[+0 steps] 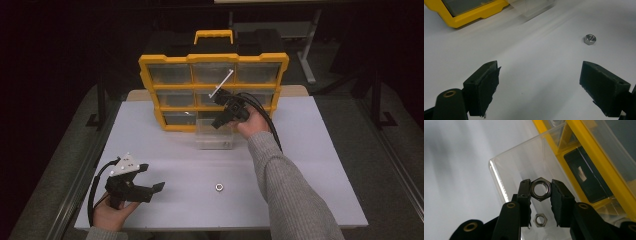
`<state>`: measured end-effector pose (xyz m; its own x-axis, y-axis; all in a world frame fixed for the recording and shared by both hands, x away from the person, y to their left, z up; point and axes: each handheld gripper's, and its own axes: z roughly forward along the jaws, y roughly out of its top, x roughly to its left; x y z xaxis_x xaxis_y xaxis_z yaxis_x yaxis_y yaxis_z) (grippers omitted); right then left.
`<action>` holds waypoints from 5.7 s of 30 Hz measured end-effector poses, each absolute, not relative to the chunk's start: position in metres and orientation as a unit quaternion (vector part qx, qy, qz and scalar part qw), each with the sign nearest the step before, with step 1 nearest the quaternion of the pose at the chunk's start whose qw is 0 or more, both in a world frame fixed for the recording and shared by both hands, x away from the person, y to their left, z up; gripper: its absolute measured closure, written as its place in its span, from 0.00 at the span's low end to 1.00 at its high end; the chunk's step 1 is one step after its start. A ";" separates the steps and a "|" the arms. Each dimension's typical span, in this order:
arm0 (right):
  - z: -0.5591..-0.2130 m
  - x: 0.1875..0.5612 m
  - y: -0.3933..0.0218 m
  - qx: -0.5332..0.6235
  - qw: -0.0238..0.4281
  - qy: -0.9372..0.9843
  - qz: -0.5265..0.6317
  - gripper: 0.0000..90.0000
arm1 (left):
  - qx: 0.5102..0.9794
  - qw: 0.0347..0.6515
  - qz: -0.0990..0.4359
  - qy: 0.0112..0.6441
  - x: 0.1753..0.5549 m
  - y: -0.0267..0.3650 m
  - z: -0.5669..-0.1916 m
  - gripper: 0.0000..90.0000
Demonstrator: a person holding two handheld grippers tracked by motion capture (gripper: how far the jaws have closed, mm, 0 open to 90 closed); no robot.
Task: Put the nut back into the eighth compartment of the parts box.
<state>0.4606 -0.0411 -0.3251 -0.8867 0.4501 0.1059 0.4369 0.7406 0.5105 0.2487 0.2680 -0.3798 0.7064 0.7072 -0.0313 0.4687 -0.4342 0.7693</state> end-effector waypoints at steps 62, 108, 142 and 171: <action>-0.387 0.334 -0.065 0.173 -0.020 0.942 0.285 0.54 | 0.837 0.393 0.149 0.351 0.248 0.264 -0.382 0.17; -0.407 0.330 -0.047 0.143 -0.044 0.954 0.258 0.77 | 0.836 0.394 0.149 0.353 0.248 0.267 -0.382 0.17; -0.326 0.375 -0.073 0.180 -0.028 0.935 0.305 0.77 | 0.835 0.394 0.150 0.354 0.248 0.267 -0.380 0.17; -0.282 0.422 -0.056 0.196 0.011 0.935 0.296 0.77 | 0.834 0.396 0.151 0.354 0.248 0.269 -0.379 0.17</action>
<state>0.4221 -0.0557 -0.2825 -0.9228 0.3735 0.0951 0.3600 0.7475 0.5582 0.2480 0.2695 -0.3791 0.7042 0.7095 -0.0284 0.4710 -0.4367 0.7665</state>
